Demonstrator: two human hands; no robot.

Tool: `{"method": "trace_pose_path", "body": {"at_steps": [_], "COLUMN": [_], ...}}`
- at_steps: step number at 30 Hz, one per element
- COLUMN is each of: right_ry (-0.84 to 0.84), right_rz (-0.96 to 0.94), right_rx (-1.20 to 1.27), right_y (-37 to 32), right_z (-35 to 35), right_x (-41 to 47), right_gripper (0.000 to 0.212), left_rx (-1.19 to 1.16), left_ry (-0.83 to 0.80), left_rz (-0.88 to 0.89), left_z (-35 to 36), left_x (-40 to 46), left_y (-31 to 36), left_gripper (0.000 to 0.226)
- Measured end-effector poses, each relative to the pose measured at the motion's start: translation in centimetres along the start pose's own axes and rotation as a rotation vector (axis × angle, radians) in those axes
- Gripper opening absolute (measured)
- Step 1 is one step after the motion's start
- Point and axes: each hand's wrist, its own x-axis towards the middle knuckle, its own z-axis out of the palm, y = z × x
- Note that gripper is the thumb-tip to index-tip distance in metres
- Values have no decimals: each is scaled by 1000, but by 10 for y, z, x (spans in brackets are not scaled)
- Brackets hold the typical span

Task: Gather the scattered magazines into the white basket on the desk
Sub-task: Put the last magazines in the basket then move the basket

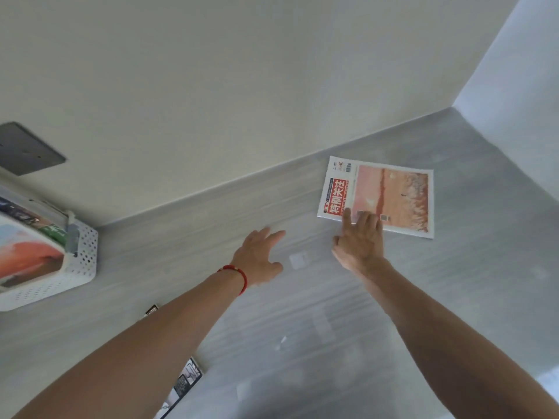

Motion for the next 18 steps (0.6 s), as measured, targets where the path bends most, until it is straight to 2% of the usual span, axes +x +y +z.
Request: {"method": "trace_pose_path", "body": {"at_steps": [2, 4, 6, 8, 10, 13, 16, 18], "right_ry": [16, -7, -62, -151, -106, -105, -104, -59], "right_rz": [-73, -182, -351, -443, -344, -57, -4, 7], "right_rx": [25, 64, 188, 372, 441, 321, 269, 239], "right_y": [-28, -49, -58, -56, -45, -25, -33, -47], "right_z": [5, 9, 10, 1, -5, -7, 2, 6], "right_x": [-36, -63, -71, -61, -39, -17, -28, -47], "right_gripper": [74, 65, 46, 32, 37, 63, 51, 42], "left_rx": [48, 70, -26, -218, -403, -621, -899, -1067], "left_ry": [-12, 28, 164, 258, 240, 215, 180, 162], "left_rz": [-58, -119, -222, -346, -433, -477, -479, -516], "left_z": [5, 9, 18, 28, 41, 50, 49, 46], "left_x": [-1, -6, -17, -32, -41, -42, -37, -35], "left_y": [-3, -4, -5, -4, -2, 7, 17, 20], "left_gripper": [81, 75, 63, 54, 52, 45, 36, 47]}}
